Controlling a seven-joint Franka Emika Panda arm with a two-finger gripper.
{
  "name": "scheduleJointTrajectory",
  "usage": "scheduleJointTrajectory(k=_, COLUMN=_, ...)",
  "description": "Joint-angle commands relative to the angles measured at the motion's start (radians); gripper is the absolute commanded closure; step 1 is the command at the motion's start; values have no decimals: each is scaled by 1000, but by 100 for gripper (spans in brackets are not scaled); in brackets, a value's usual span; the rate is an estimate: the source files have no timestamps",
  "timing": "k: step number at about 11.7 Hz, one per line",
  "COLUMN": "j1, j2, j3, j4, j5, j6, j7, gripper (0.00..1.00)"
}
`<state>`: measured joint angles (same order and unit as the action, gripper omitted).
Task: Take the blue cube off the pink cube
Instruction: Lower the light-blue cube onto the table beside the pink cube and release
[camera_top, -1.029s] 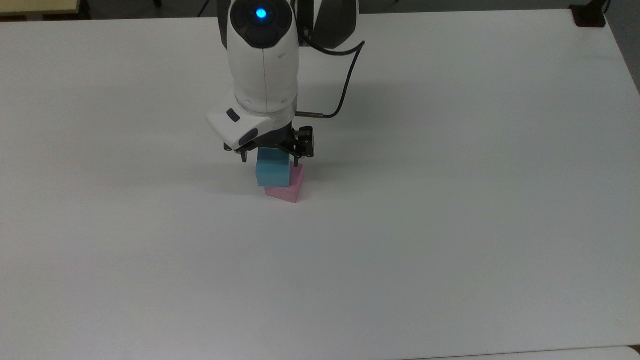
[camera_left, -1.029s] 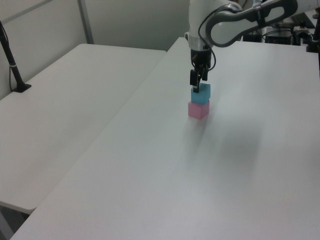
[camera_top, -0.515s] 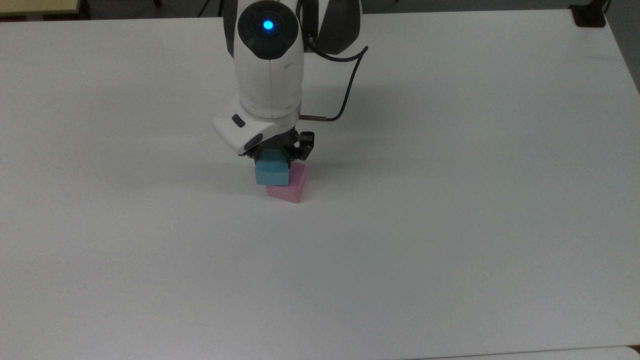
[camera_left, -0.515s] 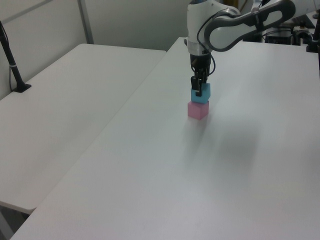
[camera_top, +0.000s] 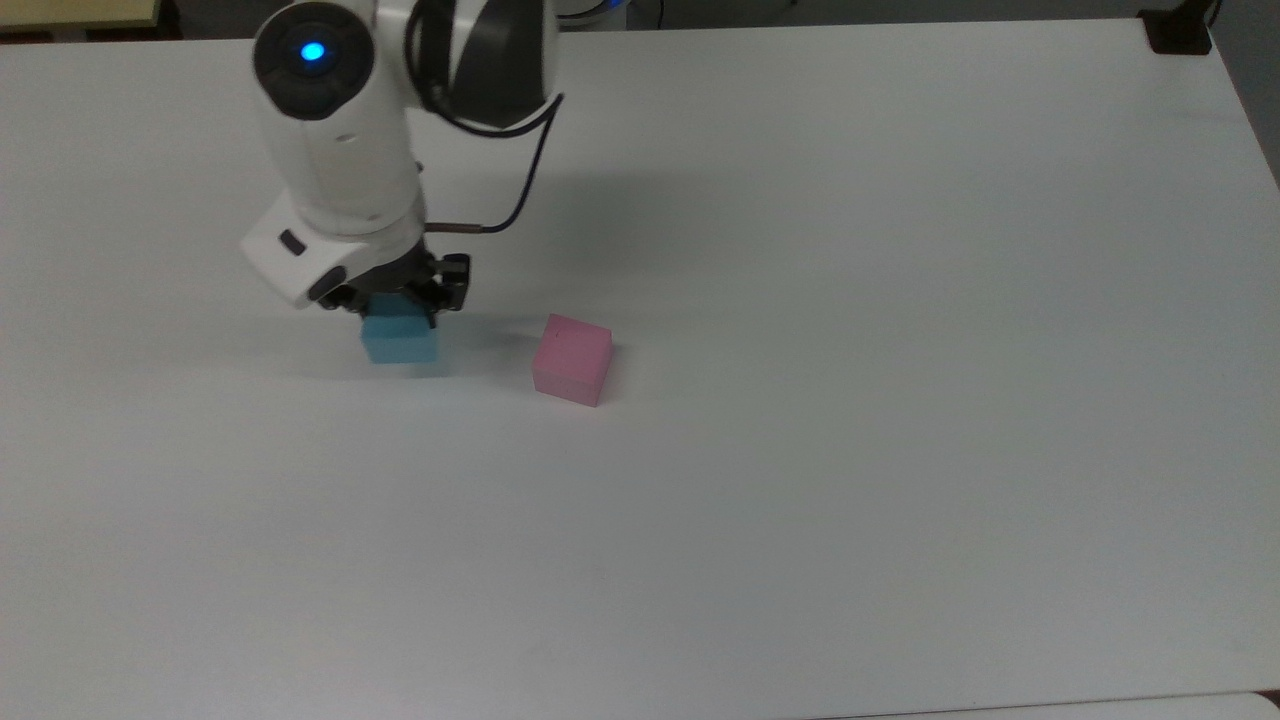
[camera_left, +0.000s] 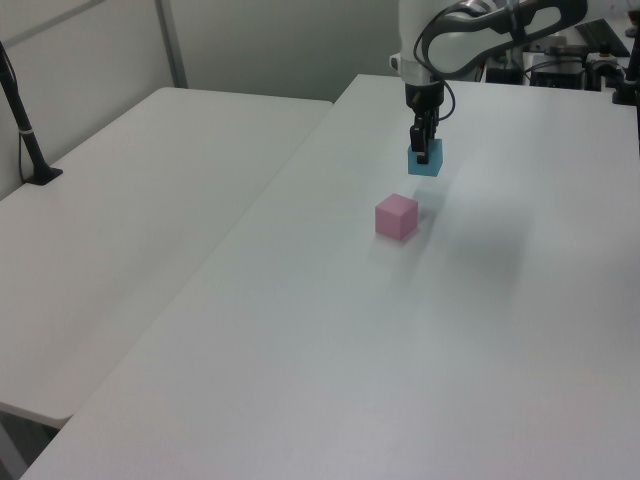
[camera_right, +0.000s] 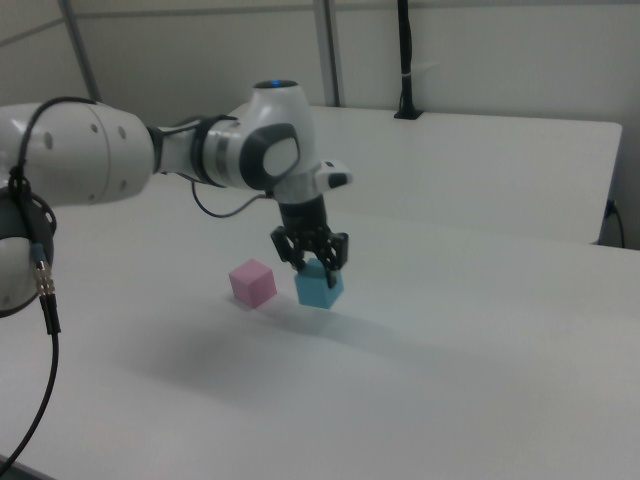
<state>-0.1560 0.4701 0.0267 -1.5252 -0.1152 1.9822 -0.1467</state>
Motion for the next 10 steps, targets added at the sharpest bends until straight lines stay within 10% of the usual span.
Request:
scheduleJointTrajectory(k=1, j1=-40, j2=48, j3=1, j4=-7, j5=-24, j6=84, j7=-80, gripper=51)
scheduleJointTrajectory(k=3, j1=-53, j2=48, j3=1, j4=-9, j5=-21, j6=86, j7=-77, gripper=3)
scheduleJointTrajectory(k=10, j1=94, j2=-200, j3=3, j4=-7, j5=-18, j6=-198, j7=136, gripper=0)
